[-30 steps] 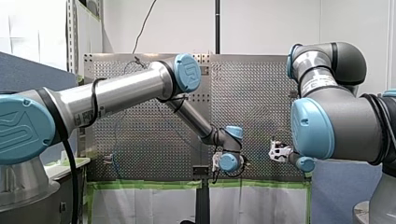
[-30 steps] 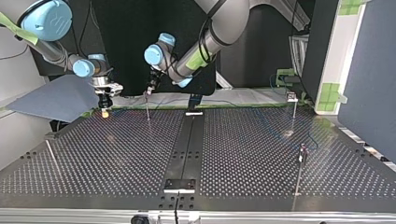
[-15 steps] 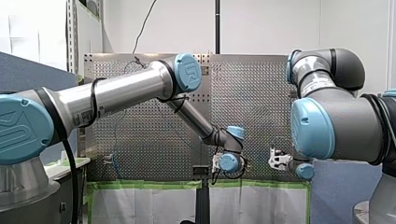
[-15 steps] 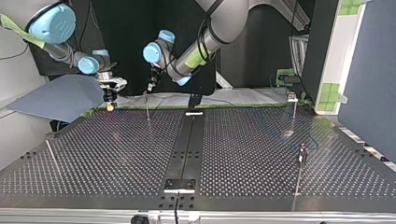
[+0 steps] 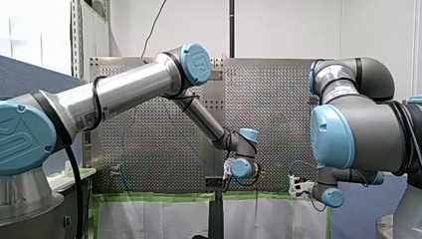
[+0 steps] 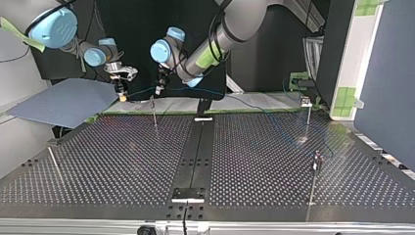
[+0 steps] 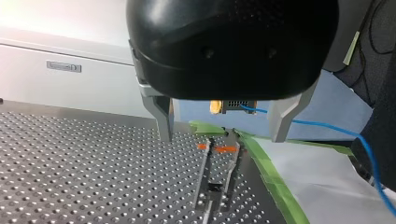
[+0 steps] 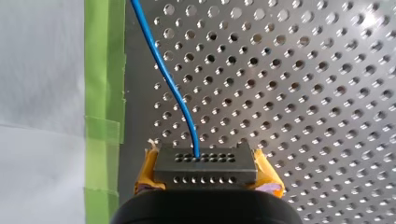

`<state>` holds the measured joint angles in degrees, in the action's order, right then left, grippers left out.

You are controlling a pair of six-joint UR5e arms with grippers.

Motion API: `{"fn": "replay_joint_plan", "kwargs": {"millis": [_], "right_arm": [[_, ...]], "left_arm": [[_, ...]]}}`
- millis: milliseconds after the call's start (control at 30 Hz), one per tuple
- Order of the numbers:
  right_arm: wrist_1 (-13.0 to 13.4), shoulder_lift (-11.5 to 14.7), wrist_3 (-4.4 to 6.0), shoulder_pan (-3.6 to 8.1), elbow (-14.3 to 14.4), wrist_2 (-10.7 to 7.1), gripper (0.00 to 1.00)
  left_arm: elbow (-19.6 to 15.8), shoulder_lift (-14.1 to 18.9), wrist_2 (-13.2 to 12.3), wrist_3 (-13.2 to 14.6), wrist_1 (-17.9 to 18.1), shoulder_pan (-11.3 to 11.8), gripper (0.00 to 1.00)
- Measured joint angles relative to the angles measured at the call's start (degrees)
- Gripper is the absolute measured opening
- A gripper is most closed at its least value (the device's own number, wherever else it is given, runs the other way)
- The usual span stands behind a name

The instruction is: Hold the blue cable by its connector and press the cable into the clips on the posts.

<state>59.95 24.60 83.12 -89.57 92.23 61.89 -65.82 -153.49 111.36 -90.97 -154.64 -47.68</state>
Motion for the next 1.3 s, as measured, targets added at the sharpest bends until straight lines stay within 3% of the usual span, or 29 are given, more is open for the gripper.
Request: {"fn": "replay_joint_plan", "kwargs": {"millis": [67,200,400,767,1033,1300], "right_arm": [[0.14,0.94,-0.80,0.02,0.92,-0.22,0.00],[0.82,1.69,-1.34,0.10,2.25,-0.33,0.00],[1.90,1.88,-1.45,0.21,3.55,-0.54,0.00],[3.94,1.90,-1.40,0.40,5.26,-1.41,0.00],[5.22,1.89,-1.31,0.43,5.53,-1.63,0.00],[6.63,1.86,-0.92,0.09,5.55,-3.78,0.00]], "left_arm": [[-1.10,1.09,0.29,-0.03,-0.22,-0.07,0.98],[-3.04,3.02,1.39,-0.17,0.50,-0.34,0.98],[-5.99,5.99,3.48,-0.87,-0.75,-1.52,0.98],[-11.01,10.27,4.94,-1.44,-5.67,-4.37,0.98],[-14.29,10.49,3.15,-4.38,-9.41,-4.93,0.98],[-11.40,10.47,-0.40,-8.37,-13.41,-4.82,0.98]]}}
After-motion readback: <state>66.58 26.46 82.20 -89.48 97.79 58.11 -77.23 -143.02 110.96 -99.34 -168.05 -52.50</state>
